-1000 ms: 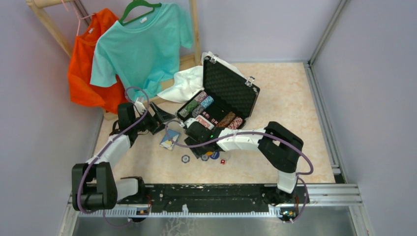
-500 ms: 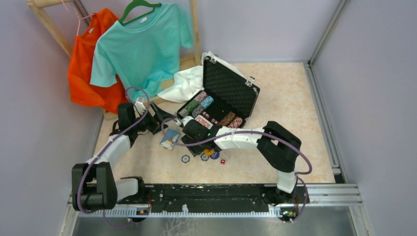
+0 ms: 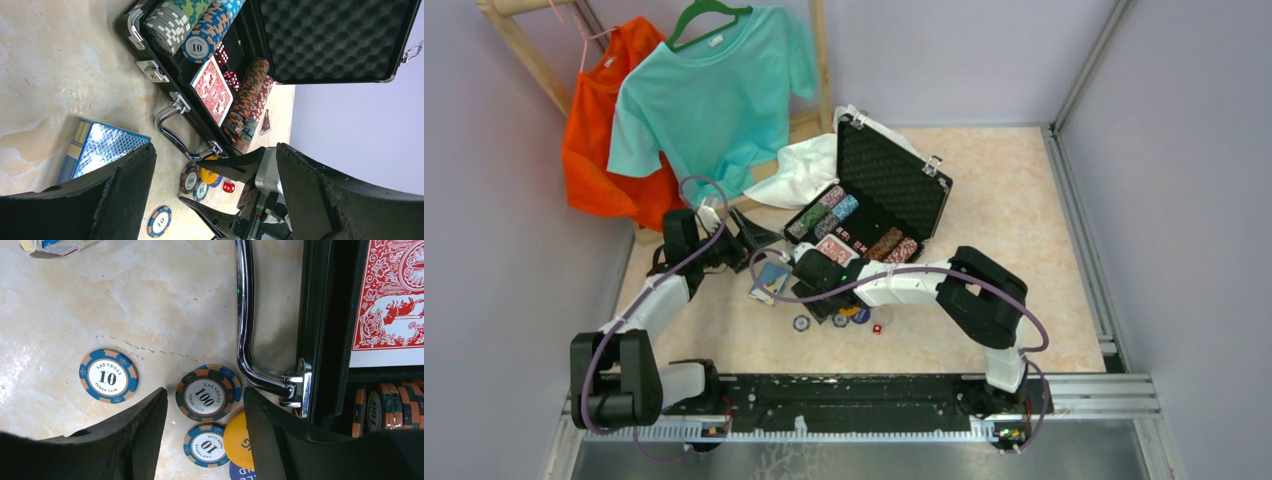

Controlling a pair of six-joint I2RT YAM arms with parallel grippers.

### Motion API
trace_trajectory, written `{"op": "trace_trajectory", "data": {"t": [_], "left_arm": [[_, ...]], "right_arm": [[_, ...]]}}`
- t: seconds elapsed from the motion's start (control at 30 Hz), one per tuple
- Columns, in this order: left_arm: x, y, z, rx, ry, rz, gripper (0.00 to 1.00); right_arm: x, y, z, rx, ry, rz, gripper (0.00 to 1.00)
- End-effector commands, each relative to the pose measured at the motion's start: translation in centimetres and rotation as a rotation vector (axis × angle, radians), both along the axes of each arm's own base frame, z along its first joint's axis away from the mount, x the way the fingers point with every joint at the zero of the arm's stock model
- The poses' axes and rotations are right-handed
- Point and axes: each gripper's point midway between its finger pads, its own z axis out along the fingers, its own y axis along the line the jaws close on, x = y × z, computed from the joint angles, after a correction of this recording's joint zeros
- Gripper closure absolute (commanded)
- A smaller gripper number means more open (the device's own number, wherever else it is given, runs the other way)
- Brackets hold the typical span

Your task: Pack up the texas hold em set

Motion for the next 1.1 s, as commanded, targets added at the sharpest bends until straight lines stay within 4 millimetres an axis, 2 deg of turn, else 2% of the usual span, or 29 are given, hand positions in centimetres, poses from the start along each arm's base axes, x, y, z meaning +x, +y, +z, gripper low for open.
{"op": "trace_trajectory", "data": {"t": [0.0, 0.43, 0.57, 1.07], "left_arm": [[0.0, 0.0, 0.3, -0.015, -0.02, -0.009, 0.06], [-0.1, -0.1, 0.3, -0.019, -0.02, -0.014, 0.06], [-0.1, 0.0, 0.2, -0.019, -0.018, -0.014, 0.06], [-0.1, -0.2, 0.0, -0.022, -0.013, -0.029, 0.06]], "right_arm": [[0.1, 0.5, 0.2, -0.016, -0.017, -0.009, 0.43], [0.5, 0.0, 0.6, -0.029, -0.044, -0.044, 0.61], [0.7, 0.3, 1.4, -0.011, -0.056, -0.048, 0.64], [1.2, 1.1, 5.8, 0.078, -0.11, -0.037, 0.67]]}}
